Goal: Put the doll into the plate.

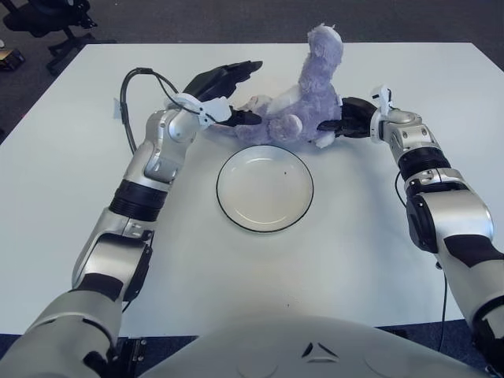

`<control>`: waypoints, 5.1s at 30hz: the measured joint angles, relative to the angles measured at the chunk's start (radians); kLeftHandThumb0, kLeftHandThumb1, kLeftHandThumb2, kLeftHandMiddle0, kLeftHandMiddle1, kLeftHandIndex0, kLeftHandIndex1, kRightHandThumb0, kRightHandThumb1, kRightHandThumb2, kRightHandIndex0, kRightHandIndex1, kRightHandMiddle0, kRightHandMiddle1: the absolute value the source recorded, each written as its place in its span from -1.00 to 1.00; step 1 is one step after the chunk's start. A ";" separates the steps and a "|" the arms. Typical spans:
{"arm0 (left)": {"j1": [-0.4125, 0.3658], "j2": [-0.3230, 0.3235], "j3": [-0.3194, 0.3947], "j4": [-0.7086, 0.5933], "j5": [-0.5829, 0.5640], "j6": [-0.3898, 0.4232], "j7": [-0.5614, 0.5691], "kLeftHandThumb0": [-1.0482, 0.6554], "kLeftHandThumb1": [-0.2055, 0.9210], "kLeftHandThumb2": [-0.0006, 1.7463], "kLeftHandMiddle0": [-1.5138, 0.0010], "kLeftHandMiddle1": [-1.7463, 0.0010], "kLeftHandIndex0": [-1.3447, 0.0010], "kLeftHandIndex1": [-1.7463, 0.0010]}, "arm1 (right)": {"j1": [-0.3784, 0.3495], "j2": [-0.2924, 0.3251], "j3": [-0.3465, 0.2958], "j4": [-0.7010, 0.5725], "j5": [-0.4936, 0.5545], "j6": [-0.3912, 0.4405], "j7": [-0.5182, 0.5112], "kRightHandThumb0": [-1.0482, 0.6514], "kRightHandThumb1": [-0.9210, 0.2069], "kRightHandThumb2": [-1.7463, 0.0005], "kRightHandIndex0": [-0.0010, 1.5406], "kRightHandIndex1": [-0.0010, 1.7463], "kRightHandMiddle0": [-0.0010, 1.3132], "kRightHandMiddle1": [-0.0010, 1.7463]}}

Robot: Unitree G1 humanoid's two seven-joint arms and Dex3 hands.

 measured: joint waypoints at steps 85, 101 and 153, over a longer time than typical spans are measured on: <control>-0.320 -0.042 -0.195 0.484 -0.099 0.048 -0.449 -1.00 1.00 -0.64 0.31 0.86 0.64 0.88 | 0.000 -0.015 -0.021 -0.045 -0.023 -0.001 -0.038 0.10 -0.88 1.00 0.23 1.00 0.15 1.00; -0.338 -0.053 -0.227 0.499 -0.078 0.061 -0.462 -0.95 1.00 -0.64 0.14 0.83 0.74 -0.22 | 0.000 -0.017 -0.044 -0.045 -0.022 -0.023 -0.062 0.09 -0.88 1.00 0.22 1.00 0.13 1.00; -0.368 -0.116 -0.374 0.807 0.136 -0.283 0.134 -0.75 0.99 -0.91 -0.08 -1.00 0.32 -0.92 | 0.000 -0.019 -0.083 -0.045 -0.018 -0.024 -0.078 0.10 -0.89 0.99 0.22 1.00 0.06 1.00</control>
